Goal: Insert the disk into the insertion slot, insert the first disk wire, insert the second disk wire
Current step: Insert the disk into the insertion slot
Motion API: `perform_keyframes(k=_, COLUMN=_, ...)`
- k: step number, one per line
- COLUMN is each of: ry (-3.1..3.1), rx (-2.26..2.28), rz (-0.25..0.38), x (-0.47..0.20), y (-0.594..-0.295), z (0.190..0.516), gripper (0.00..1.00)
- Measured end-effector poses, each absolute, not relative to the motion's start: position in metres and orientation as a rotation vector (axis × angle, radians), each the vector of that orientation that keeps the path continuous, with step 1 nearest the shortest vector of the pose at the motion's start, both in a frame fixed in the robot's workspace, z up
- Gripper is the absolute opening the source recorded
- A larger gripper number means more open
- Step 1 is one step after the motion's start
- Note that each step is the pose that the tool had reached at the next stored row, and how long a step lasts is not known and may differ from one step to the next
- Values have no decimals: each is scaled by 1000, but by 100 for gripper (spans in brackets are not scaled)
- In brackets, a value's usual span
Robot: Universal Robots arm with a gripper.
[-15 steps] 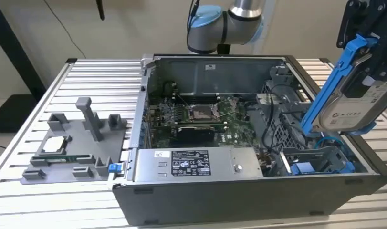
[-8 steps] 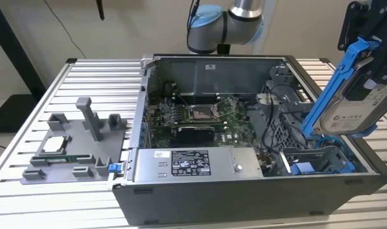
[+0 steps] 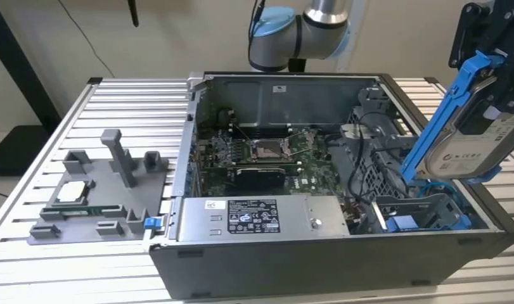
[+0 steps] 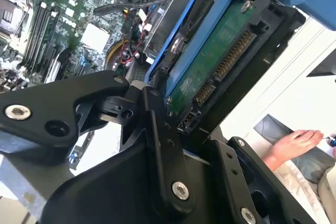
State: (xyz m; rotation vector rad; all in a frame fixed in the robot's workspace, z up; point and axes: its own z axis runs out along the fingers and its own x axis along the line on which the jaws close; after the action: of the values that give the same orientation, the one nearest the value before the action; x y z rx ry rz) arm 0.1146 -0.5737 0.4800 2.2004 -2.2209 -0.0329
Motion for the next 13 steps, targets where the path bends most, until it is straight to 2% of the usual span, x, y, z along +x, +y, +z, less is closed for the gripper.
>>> perform_keyframes(k=13, ry=-2221, rx=2200, rz=-33, x=115, y=-580, z=473, gripper=0)
